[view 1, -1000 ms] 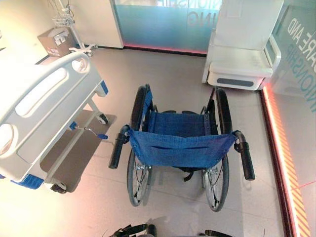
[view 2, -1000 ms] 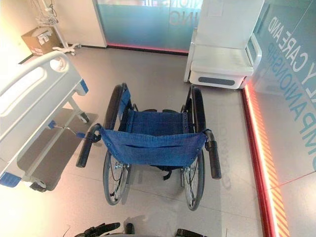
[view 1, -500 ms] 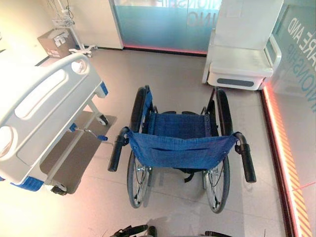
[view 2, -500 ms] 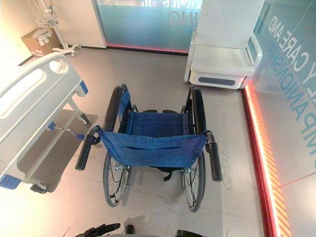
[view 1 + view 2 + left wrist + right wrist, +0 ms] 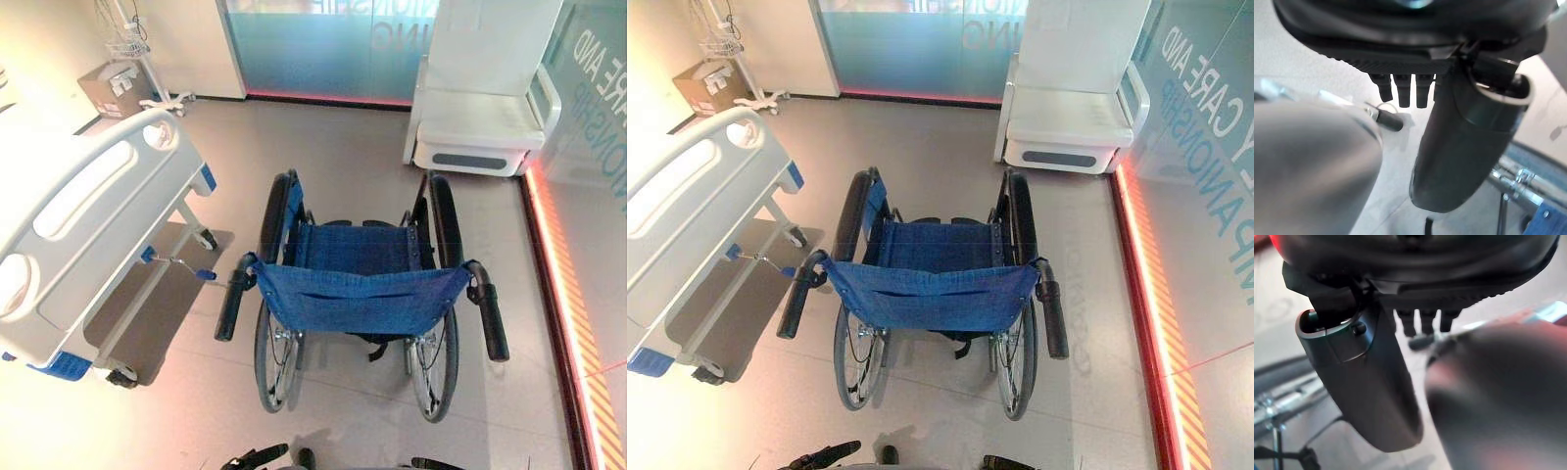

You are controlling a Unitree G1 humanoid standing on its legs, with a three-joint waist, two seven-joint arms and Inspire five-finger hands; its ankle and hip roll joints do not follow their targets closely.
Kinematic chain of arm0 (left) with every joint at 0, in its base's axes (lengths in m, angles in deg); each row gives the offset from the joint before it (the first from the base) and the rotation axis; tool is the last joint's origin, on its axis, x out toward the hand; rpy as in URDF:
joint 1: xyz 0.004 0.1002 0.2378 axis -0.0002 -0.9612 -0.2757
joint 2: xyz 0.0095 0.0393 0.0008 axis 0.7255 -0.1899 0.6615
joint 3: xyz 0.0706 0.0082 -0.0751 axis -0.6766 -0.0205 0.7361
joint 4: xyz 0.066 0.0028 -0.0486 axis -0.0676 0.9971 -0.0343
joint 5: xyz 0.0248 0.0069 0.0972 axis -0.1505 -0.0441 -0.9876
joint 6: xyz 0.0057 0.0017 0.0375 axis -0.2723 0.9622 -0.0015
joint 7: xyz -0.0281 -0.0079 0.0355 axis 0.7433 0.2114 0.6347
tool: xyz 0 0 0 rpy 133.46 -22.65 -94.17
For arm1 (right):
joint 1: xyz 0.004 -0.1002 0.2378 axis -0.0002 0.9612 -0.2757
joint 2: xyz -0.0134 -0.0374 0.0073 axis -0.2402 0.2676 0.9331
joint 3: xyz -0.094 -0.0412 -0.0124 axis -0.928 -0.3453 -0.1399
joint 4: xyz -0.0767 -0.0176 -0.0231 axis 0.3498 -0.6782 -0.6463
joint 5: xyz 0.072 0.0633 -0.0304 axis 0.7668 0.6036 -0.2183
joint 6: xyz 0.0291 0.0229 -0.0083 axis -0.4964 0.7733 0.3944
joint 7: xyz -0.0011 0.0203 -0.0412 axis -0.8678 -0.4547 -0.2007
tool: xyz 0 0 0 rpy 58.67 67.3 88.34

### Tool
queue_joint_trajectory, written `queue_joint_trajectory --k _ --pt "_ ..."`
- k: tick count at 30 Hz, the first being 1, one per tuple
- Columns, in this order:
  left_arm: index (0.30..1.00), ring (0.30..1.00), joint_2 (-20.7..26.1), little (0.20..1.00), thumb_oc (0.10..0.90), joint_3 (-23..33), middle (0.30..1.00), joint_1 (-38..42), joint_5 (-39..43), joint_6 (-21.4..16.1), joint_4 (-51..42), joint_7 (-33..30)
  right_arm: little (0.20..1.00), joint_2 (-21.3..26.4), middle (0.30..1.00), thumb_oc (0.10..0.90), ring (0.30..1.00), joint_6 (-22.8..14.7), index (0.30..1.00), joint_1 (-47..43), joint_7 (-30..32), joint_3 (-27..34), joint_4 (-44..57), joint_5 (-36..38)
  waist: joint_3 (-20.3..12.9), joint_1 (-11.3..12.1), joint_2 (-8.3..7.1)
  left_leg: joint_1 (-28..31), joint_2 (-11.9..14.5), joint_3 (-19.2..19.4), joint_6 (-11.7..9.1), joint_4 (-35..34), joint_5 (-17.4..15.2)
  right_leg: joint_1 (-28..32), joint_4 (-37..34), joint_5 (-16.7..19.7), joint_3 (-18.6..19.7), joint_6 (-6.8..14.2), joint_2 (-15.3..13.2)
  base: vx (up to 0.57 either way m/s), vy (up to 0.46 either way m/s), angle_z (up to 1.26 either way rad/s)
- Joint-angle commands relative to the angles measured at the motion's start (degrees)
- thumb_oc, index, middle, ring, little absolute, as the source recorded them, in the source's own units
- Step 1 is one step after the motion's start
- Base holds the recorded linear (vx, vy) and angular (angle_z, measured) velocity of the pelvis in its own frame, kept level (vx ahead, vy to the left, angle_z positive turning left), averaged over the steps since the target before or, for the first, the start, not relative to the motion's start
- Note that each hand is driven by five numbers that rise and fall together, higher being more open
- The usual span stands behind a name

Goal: Push the wheelchair next to the bed

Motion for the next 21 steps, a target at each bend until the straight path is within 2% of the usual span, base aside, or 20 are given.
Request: queue_joint_trajectory --k 1,3,6,9,13,14,18,20,21 --pt "0.900 0.900 4.4 0.900 0.800 4.5 0.900 3.1 3.2 -2.0 -0.5 -1.0 0.900 4.3 0.900 0.800 0.900 -5.4 0.900 -1.6 4.1 4.8 1.4 5.5 0.9 -0.1 -0.47 0.7 0.7 1.6 -1.4 0.6 -3.7 -2.5 -0.2 2.8 0.9 -1.8 0.7 0.00 0.000 0.00" --pt "0.900 0.900 6.2 0.900 0.800 6.8 0.900 2.8 4.1 -2.6 -2.6 -1.2 0.900 6.1 0.900 0.800 0.900 -7.1 0.900 -1.1 5.1 7.0 3.7 5.9 0.8 -0.3 -0.56 0.8 0.7 1.9 -1.4 0.5 -3.7 -2.5 -0.3 2.8 1.0 -1.8 0.8 0.00 0.000 0.00" --pt "0.900 0.900 9.0 0.900 0.800 9.7 0.900 2.3 4.3 -2.5 -6.0 -2.1 0.900 8.9 0.900 0.800 0.900 -7.4 0.900 -0.3 7.1 9.7 8.1 5.4 0.8 -0.5 -0.68 0.8 0.7 2.1 -1.4 0.5 -3.7 -2.6 -0.3 2.9 1.1 -1.7 0.8 0.00 0.000 0.00" --pt "0.900 0.900 14.3 0.900 0.800 13.1 0.900 1.6 0.5 -5.4 -10.9 -6.9 0.900 12.9 0.900 0.800 0.900 -8.9 0.900 0.5 11.7 13.5 14.2 5.8 0.8 -0.6 -0.87 0.7 0.7 2.4 -1.4 0.3 -3.7 -2.7 -0.4 3.0 1.1 -1.6 0.8 0.00 0.000 0.00" --pt "0.900 0.900 19.2 0.900 0.800 16.5 0.900 1.2 1.4 -8.7 -14.8 -9.2 0.900 16.9 0.900 0.800 0.900 -10.8 0.900 0.6 15.3 17.0 19.0 6.5 0.8 -0.6 -0.91 0.7 0.7 2.5 -1.4 0.2 -3.7 -2.7 -0.5 2.9 1.2 -1.6 0.8 0.00 0.005 -0.01" --pt "0.900 0.900 20.7 0.900 0.800 17.9 0.900 0.8 1.9 -10.3 -17.2 -9.6 0.900 18.3 0.900 0.800 0.900 -11.6 0.900 0.7 18.1 18.2 22.2 6.4 0.8 -0.7 -0.91 0.7 0.6 2.4 -1.4 0.1 -3.7 -2.7 -0.5 2.9 1.3 -1.7 0.8 0.00 0.000 0.00" --pt "0.900 0.900 22.3 0.900 0.800 21.2 0.900 -0.1 1.7 -12.3 -25.4 -11.9 0.900 20.2 0.900 0.800 0.900 -12.5 0.900 1.8 24.4 20.9 31.6 5.9 1.0 -0.6 -1.02 0.6 0.5 2.2 -1.5 0.1 -3.7 -2.6 -0.6 2.8 1.2 -1.8 0.7 0.00 0.000 0.00" --pt "0.900 0.900 23.2 0.900 0.800 23.8 0.900 -0.6 1.4 -12.8 -32.7 -13.9 0.900 21.3 0.900 0.800 0.900 -13.1 0.900 2.1 26.7 23.1 37.5 4.1 1.1 -0.5 -1.06 0.4 0.5 1.9 -1.6 0.0 -3.6 -2.6 -0.6 2.7 1.1 -1.9 0.6 0.00 0.000 0.00" --pt "0.900 0.900 23.2 0.900 0.800 24.1 0.900 -0.8 1.7 -13.7 -33.5 -14.0 0.900 21.3 0.900 0.800 0.900 -13.6 0.900 2.2 26.9 23.3 38.1 3.7 1.1 -0.5 -1.06 0.4 0.5 1.8 -1.6 0.0 -3.6 -2.6 -0.6 2.7 1.1 -1.9 0.6 0.00 0.000 0.00"
